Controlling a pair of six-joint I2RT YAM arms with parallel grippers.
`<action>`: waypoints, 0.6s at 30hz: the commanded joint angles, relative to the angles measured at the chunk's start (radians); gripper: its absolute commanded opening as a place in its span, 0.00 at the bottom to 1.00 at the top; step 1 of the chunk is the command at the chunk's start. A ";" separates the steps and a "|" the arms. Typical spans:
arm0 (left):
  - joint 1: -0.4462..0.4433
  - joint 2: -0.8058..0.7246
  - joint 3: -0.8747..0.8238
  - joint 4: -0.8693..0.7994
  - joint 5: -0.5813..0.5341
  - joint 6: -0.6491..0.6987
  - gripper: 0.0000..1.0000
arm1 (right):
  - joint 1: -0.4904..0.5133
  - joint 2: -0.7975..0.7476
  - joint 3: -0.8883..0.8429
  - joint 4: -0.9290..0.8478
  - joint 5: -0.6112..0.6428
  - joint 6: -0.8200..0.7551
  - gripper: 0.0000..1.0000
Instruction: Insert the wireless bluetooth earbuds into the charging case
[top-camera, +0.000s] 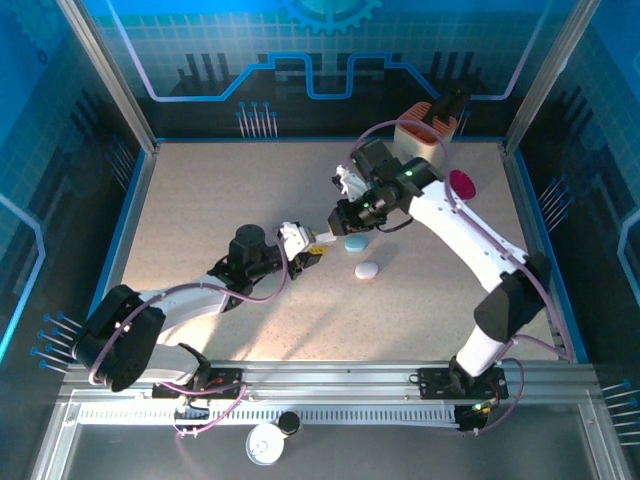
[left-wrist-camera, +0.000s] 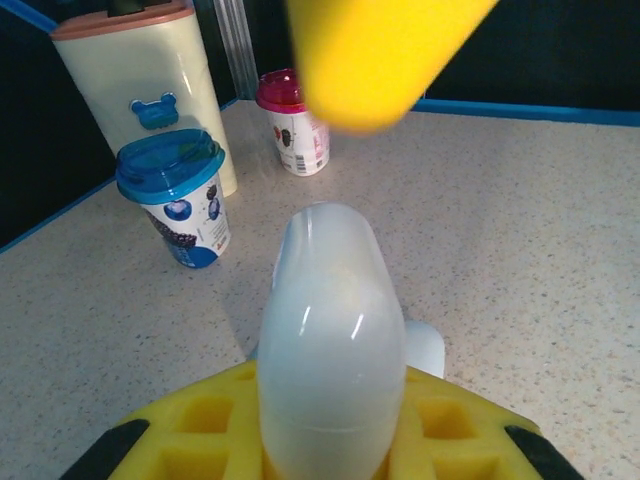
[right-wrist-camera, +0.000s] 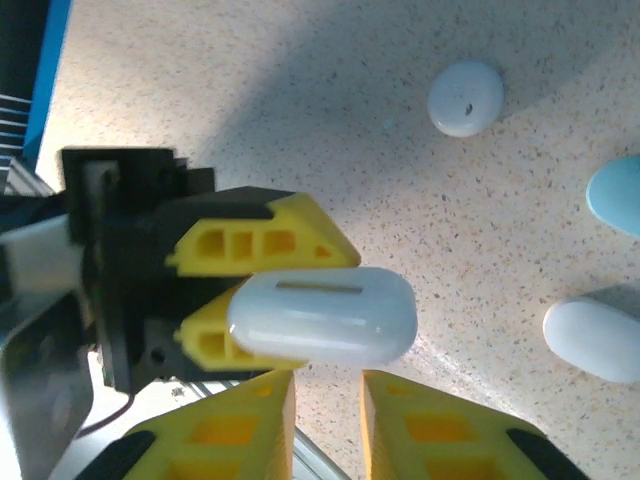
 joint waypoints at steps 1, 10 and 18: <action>0.004 -0.059 0.021 -0.016 0.131 -0.032 0.18 | -0.028 -0.121 -0.045 0.057 -0.045 -0.158 0.28; 0.004 -0.208 0.066 -0.358 0.310 0.090 0.18 | 0.028 -0.342 -0.234 0.100 -0.172 -0.886 0.67; 0.002 -0.214 0.116 -0.440 0.352 0.114 0.19 | 0.102 -0.308 -0.280 0.109 -0.052 -1.054 0.70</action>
